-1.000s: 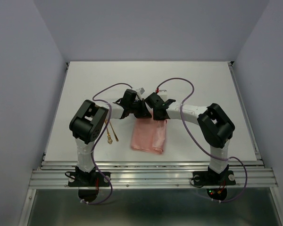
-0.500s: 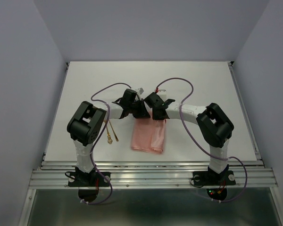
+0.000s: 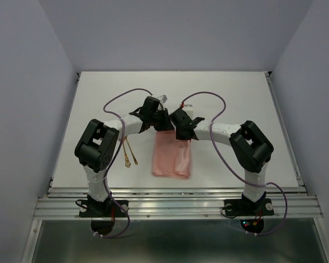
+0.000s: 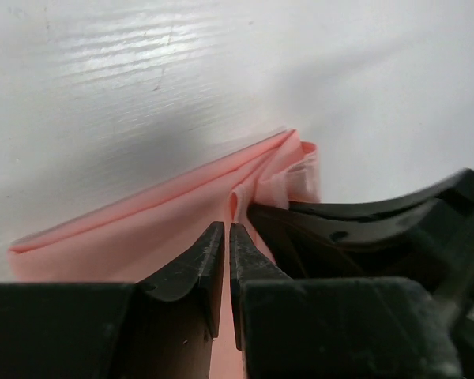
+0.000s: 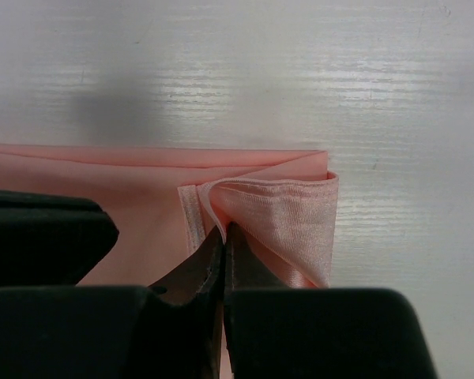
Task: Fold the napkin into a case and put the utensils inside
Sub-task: Fold the 2/3-rectangle-folded napkin at the center of the board.
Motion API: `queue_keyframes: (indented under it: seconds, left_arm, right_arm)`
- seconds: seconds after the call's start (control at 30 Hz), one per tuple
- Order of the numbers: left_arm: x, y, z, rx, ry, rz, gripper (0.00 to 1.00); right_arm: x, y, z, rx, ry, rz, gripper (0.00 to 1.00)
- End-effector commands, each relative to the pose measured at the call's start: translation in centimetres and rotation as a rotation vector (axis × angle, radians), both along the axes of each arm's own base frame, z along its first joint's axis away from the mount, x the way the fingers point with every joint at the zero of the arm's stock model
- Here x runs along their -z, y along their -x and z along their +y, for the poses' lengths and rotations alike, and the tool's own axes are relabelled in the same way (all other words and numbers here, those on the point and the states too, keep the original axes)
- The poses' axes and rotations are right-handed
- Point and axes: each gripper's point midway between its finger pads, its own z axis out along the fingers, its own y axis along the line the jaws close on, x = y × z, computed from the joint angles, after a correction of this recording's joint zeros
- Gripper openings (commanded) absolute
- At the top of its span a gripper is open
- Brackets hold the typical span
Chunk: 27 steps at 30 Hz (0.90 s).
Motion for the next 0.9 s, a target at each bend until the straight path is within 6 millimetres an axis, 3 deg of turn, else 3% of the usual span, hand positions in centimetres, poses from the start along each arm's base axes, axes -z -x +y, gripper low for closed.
queue_keyframes:
  seconds: [0.0,0.3,0.87]
  left_arm:
    - [3.1,0.4,0.3,0.003,-0.050,0.062,0.19]
    - [6.6,0.9,0.5,0.000,-0.075,0.132,0.19]
    - [7.4,1.4,0.6,0.001,-0.075,0.149,0.19]
  right_arm:
    - [-1.0,0.6,0.6,-0.015,-0.045,-0.012,0.01]
    - [-1.5,0.7,1.0,-0.025,-0.080,-0.015,0.01]
    - [-2.2,0.4,1.9,-0.041,-0.117,-0.029,0.01]
